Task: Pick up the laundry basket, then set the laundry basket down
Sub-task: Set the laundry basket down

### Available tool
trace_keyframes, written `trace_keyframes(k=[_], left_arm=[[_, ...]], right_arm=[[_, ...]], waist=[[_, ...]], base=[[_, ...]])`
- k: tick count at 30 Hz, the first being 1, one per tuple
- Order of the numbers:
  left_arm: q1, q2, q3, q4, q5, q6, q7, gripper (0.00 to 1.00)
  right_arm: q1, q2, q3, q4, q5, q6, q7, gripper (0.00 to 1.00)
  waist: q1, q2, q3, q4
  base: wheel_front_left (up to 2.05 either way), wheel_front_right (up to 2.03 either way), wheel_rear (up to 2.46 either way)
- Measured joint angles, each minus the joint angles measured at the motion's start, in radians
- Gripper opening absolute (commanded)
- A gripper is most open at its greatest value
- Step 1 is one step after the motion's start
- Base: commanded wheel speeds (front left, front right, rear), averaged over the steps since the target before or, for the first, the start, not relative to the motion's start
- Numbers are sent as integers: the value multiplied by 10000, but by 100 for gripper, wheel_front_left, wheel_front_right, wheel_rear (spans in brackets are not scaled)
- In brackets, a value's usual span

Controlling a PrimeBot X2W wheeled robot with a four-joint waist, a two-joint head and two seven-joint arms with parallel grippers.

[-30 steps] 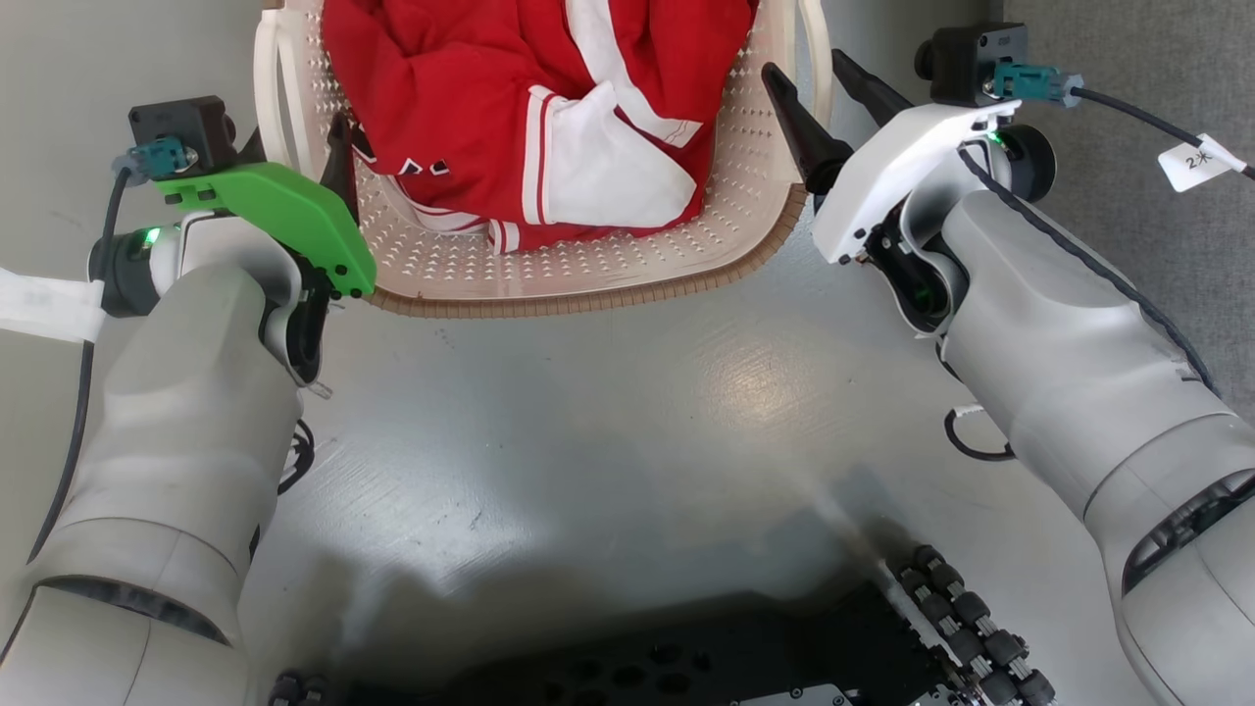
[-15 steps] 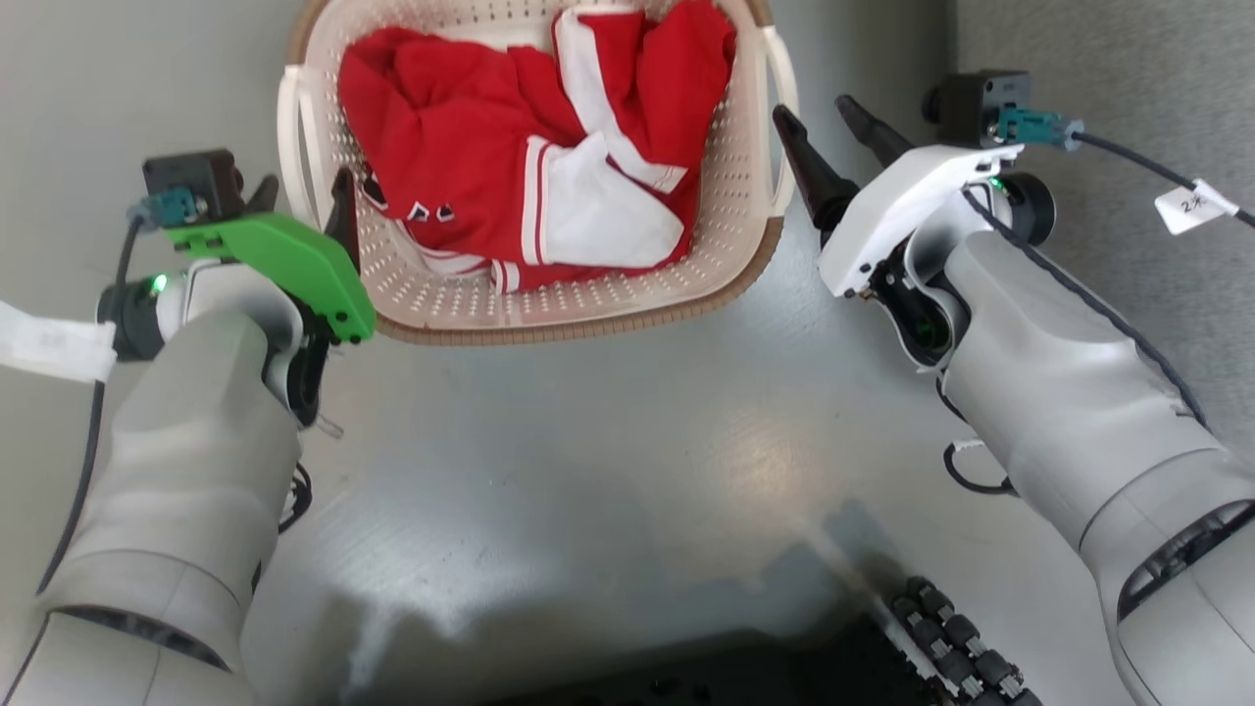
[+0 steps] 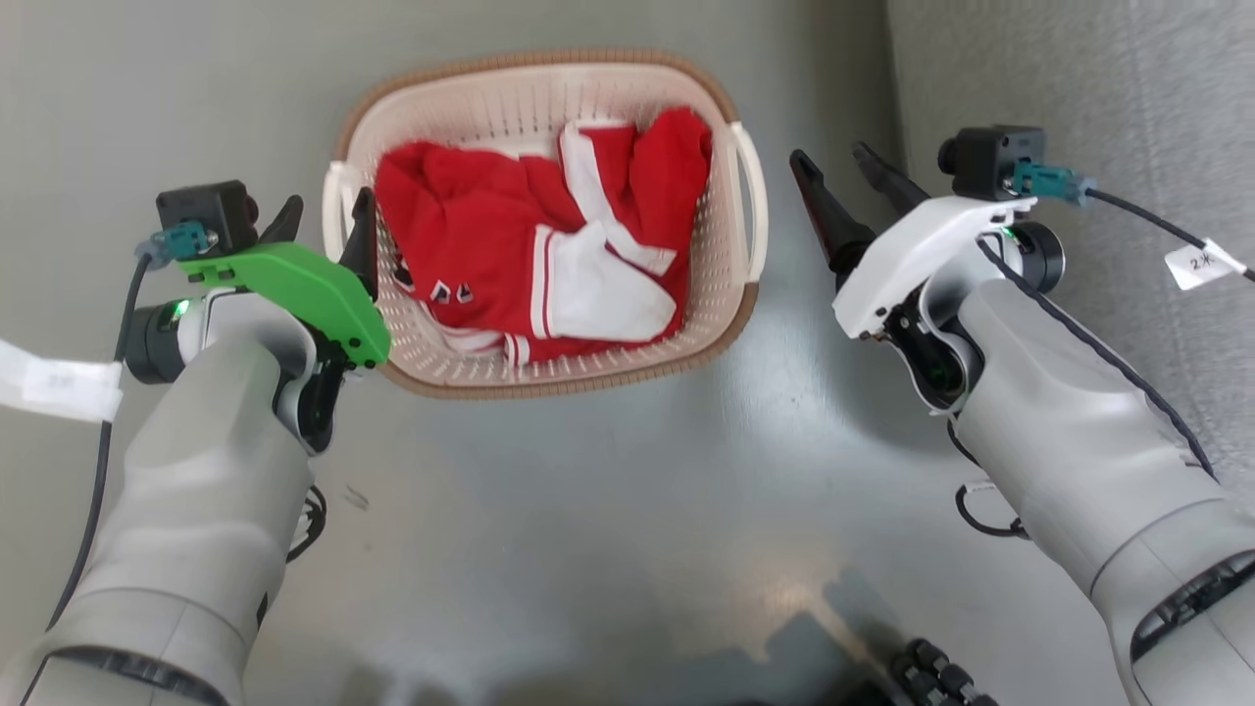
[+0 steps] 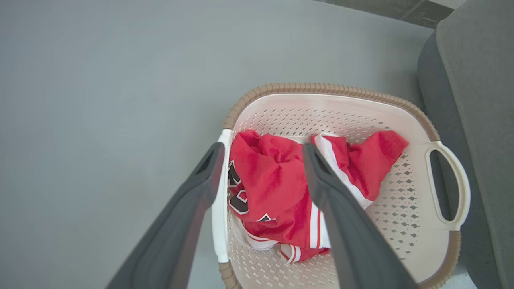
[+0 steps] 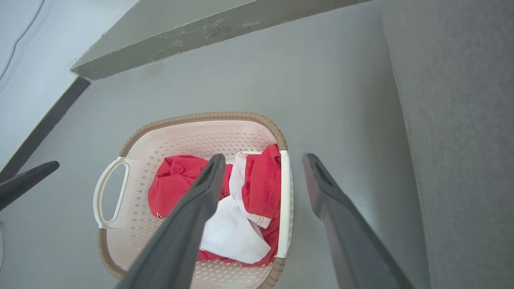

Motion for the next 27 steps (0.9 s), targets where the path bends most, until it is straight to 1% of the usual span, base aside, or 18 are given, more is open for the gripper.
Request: trace_keyframes(k=[3, 9, 15, 20, 25, 27], left_arm=[[262, 109, 130, -407, 190, -58, 0, 100], [922, 148, 445, -1120, 420, -86, -2, 100], [1523, 228, 1034, -1996, 497, -88, -27, 100], [2039, 282, 1576, -2740, 746, -98, -29, 100], [2796, 366, 1958, -3346, 1181, -98, -29, 100], [3288, 376, 2226, -3818, 1396, -98, -29, 100]], right_arm=[[187, -61, -144, -232, -230, 0, 0, 100], [646, -186, -514, -706, -642, 0, 0, 100], [1258, -376, -1064, -1151, -1085, -2, 0, 100], [1871, -401, -1630, -1643, -1331, -23, 0, 100], [2392, -391, -1756, -2109, -1862, -27, 0, 100], [2637, -391, -1806, -2334, -2211, -31, 0, 100]], waist=[[0, 0, -377, 12], [0, 0, -1142, 42], [0, 0, -1908, 85], [0, 0, -2544, 141], [0, 0, -3186, 199], [0, 0, -3571, 217]], base=[[0, 0, 0], [0, 0, 0], [0, 0, 0], [0, 0, 0], [0, 0, 0], [0, 0, 0]])
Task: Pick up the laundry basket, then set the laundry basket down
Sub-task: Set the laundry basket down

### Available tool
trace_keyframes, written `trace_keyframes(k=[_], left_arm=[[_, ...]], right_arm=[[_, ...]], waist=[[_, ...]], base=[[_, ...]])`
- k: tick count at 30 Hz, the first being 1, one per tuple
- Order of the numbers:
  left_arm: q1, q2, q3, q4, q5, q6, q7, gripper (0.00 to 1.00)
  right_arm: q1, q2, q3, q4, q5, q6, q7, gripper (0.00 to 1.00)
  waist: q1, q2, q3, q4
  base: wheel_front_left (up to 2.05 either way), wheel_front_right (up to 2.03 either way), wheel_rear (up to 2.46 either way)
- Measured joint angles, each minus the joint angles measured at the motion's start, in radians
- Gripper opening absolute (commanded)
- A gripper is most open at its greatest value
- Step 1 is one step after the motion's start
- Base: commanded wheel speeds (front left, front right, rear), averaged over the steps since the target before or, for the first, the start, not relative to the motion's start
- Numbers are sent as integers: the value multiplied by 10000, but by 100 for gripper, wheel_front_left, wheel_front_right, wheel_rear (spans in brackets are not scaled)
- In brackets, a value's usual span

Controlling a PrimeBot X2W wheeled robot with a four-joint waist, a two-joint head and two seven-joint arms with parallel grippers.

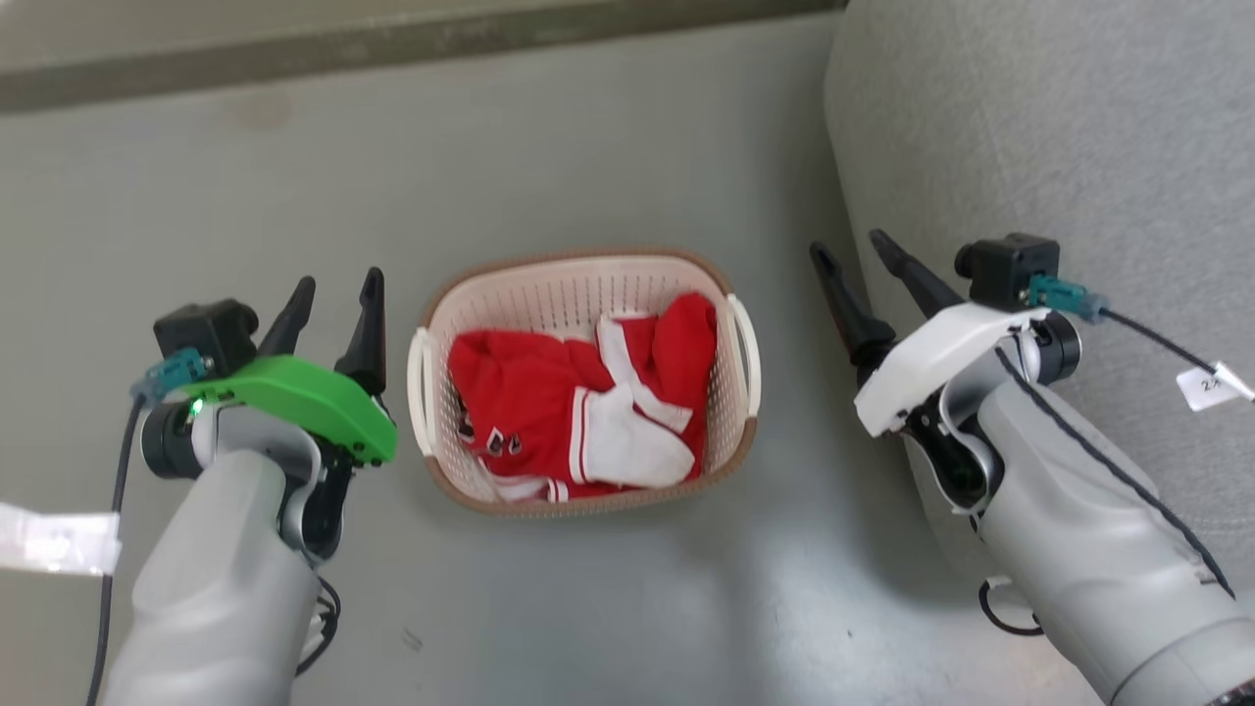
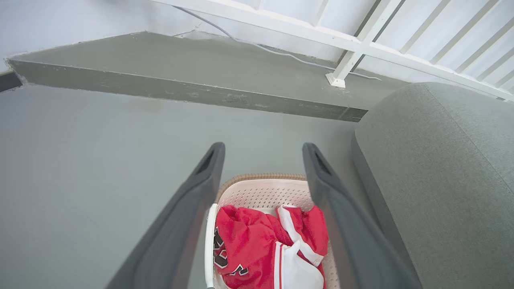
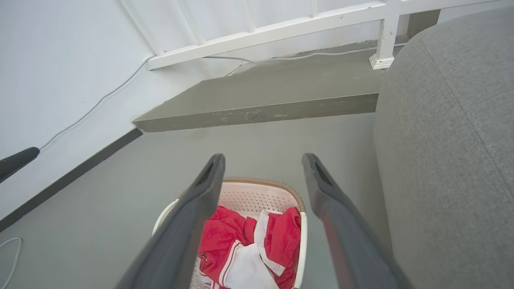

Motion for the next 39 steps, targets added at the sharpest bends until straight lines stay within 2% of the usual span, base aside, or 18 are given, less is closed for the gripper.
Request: trace_keyframes(k=[5, 15, 25, 39], left_arm=[[648, -44, 382, -742, 360, 0, 0, 100], [1930, -163, 1108, -1925, 907, 33, 0, 100], [3046, -184, 1732, -3005, 1607, 410, 0, 100], [3963, -430, 2134, -4107, 2197, 426, 0, 100]], right_arm=[[550, -73, -439, -408, -234, -113, 0, 100], [1674, -222, -1323, -1469, -708, -596, 0, 100], [2531, -224, -1942, -2721, -1413, -888, -10, 100], [3523, -236, -2428, -3595, -1956, -965, -10, 100]], waist=[[0, 0, -643, 23], [0, 0, -1703, 141], [0, 1, -2344, 94], [0, 0, -2466, 153]], base=[[0, 0, 0], [0, 0, 0], [0, 0, 0], [0, 0, 0]])
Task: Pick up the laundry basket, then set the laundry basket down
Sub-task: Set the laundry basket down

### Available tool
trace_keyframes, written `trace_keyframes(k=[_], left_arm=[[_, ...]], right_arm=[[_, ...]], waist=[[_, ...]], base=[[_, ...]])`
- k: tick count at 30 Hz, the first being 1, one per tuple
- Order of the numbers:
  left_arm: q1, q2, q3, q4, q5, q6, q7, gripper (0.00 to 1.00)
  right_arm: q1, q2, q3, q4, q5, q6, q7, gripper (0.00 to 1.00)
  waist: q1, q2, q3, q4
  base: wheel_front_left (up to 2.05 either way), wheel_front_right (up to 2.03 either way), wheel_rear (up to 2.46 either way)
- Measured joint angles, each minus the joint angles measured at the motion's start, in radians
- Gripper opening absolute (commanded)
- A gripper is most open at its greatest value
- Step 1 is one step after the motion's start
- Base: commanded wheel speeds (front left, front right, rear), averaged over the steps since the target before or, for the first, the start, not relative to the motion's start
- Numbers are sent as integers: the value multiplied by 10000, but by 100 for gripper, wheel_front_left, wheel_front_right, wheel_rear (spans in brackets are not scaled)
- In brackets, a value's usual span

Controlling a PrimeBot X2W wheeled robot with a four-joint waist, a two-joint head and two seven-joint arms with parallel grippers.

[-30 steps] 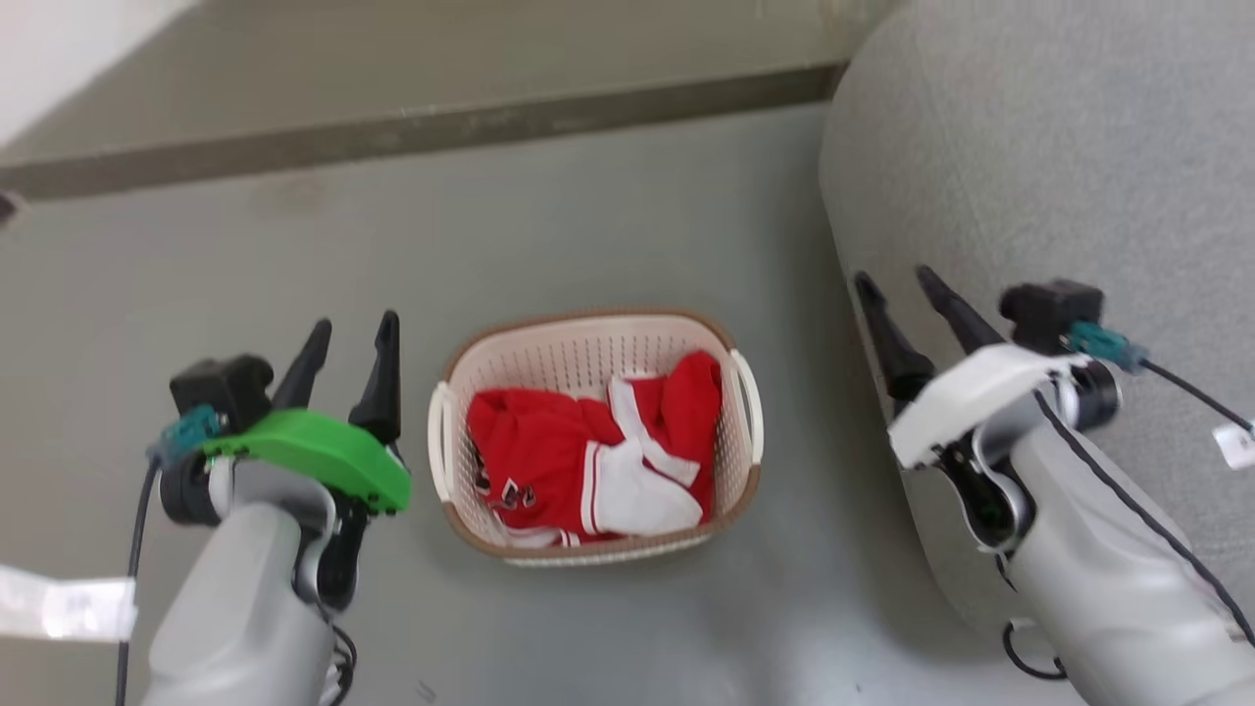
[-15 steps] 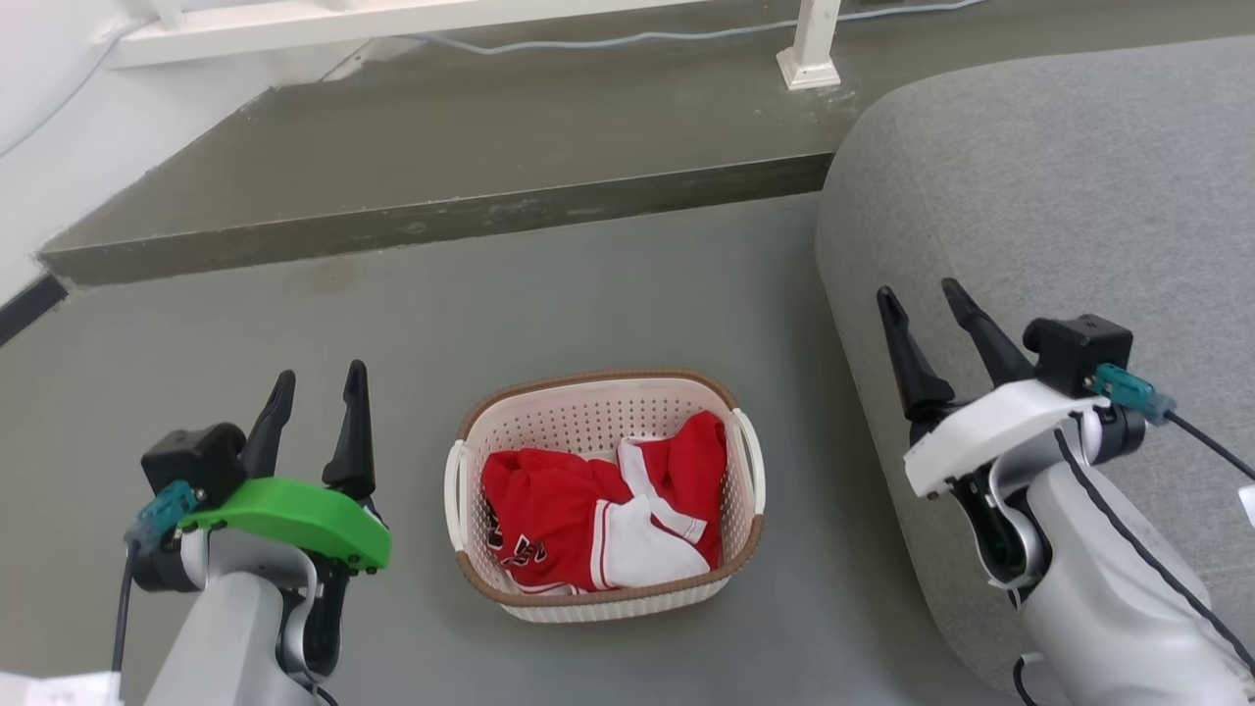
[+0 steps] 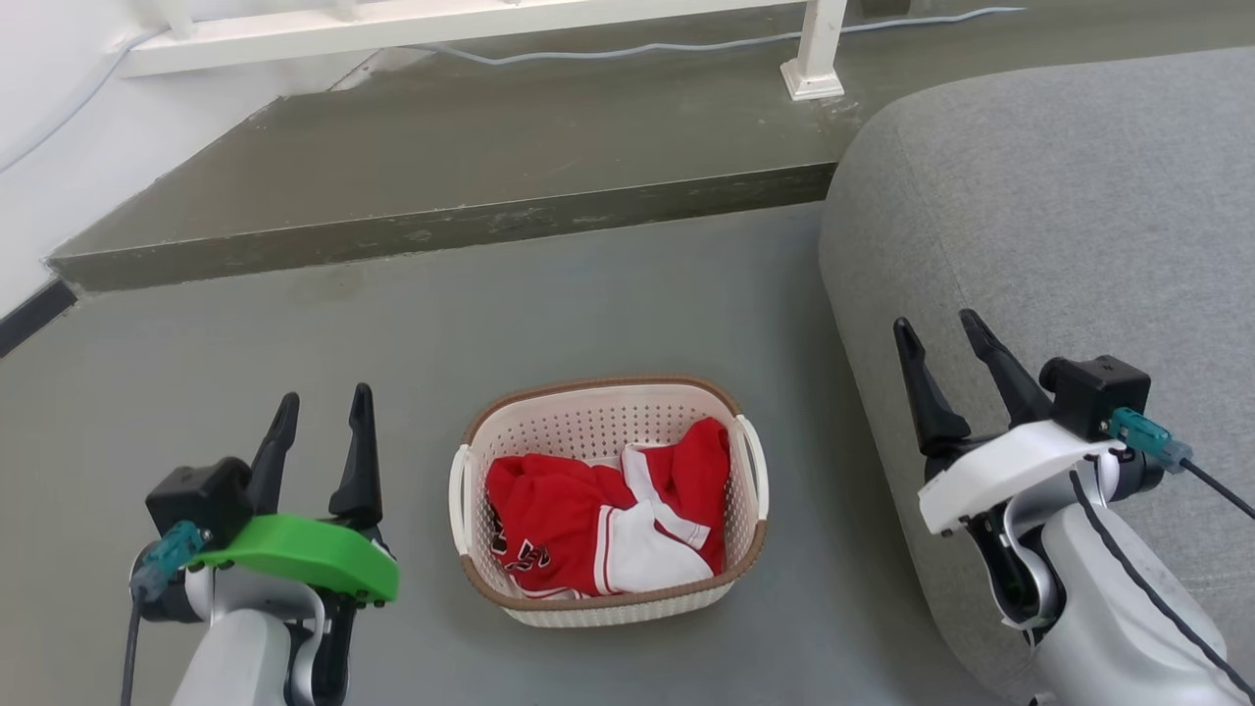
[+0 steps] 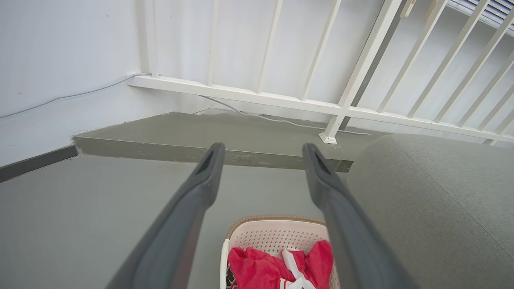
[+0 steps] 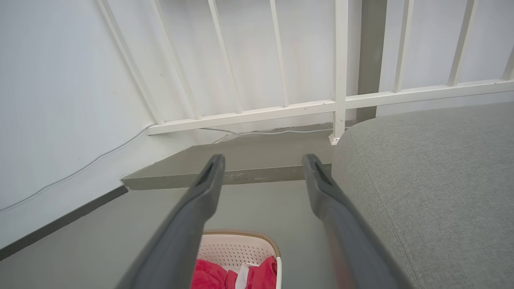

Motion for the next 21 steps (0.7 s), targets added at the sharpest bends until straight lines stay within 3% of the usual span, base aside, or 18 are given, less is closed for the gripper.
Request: trace_keyframes(k=[21], left_arm=[[712, -186, 219, -512, 410, -33, -2, 100]], right_arm=[[696, 234, -332, -462, -535, 107, 0, 100]], waist=[[0, 0, -37, 92]], base=[[0, 0, 0]])
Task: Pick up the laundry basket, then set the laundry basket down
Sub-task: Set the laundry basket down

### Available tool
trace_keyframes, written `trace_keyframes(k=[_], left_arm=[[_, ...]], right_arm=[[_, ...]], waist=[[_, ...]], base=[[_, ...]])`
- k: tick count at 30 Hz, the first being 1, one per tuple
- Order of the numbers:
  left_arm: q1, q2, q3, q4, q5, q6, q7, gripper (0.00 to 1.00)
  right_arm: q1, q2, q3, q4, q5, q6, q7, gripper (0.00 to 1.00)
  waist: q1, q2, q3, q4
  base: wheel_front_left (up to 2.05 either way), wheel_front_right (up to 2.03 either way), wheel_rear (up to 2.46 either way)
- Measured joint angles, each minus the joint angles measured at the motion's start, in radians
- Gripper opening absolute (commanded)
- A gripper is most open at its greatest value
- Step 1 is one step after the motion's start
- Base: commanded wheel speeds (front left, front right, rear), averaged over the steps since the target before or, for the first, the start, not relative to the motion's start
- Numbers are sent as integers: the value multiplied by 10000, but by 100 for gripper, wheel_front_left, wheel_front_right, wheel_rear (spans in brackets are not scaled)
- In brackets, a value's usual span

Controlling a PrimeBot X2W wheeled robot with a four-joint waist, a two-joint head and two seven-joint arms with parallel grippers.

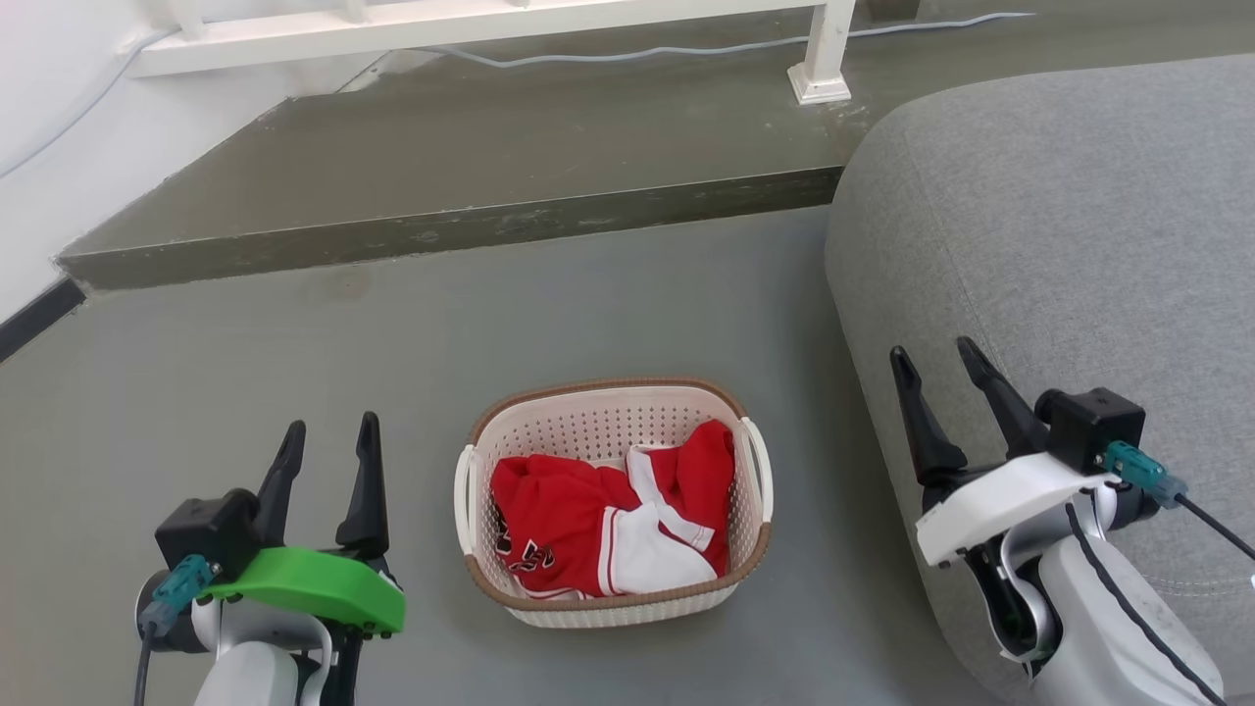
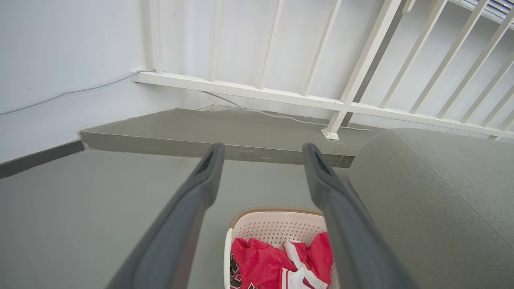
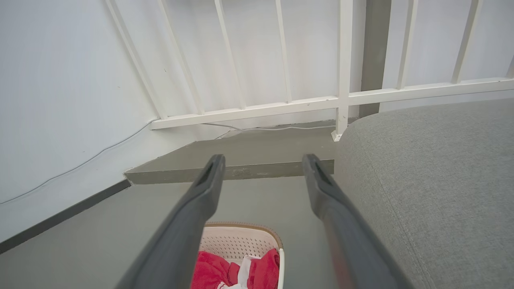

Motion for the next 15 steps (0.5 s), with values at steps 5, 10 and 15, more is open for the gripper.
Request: trace_keyframes(k=[5, 10, 15], left_arm=[[24, -15, 46, -21, 38, -69, 0, 100], [56, -25, 79, -29, 127, -77, 2, 100], [91, -35, 96, -44, 157, -84, 0, 100]], right_arm=[[58, 19, -86, -71, -69, 6, 0, 100], [63, 46, -159, -119, -105, 86, 0, 100], [116, 94, -240, -144, -174, 111, 0, 100]], waist=[[0, 0, 12, 10], [0, 0, 19, 21], [0, 0, 14, 28]], base=[[0, 0, 0], [0, 0, 0], [0, 0, 0]])
